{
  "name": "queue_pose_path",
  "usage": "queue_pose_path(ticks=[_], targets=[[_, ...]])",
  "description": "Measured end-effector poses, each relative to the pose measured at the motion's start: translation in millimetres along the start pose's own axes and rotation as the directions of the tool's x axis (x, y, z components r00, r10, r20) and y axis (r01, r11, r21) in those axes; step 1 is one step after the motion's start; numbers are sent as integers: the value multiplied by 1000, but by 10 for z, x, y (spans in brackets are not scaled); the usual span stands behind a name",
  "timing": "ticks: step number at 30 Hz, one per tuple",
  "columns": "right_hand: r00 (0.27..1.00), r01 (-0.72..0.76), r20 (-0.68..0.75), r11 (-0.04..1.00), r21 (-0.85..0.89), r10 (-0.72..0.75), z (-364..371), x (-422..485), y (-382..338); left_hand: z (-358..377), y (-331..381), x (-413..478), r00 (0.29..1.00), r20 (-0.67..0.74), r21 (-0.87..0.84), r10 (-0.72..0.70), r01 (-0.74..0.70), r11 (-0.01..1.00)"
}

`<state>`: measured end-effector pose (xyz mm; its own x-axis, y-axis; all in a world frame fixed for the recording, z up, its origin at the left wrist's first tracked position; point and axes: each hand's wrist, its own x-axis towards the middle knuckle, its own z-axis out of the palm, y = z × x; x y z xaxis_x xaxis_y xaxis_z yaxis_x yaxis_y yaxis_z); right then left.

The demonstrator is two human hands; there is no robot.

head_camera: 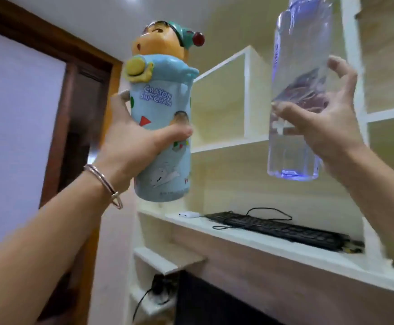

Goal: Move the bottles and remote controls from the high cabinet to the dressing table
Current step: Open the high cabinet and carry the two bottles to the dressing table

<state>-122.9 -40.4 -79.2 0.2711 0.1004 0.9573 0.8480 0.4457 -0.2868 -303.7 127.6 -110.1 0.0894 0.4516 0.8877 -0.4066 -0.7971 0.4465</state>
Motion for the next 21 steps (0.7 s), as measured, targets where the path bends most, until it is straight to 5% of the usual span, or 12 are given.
queue_pose_path(ticks=[6,14,21], targets=[[942,-248,270,956,158,200,1143,-1395,-23,-1608,-194,-1014,969,-92,323,-230,247,914],[664,-614,661,759,215,349,2466,-3589,-427,-3453,-53,-2811,826,-427,557,-368,561,612],[340,-759,894,646,78,292,3281,-4938,-907,-4307,357,-4078,527,-779,435,-339,845,312]])
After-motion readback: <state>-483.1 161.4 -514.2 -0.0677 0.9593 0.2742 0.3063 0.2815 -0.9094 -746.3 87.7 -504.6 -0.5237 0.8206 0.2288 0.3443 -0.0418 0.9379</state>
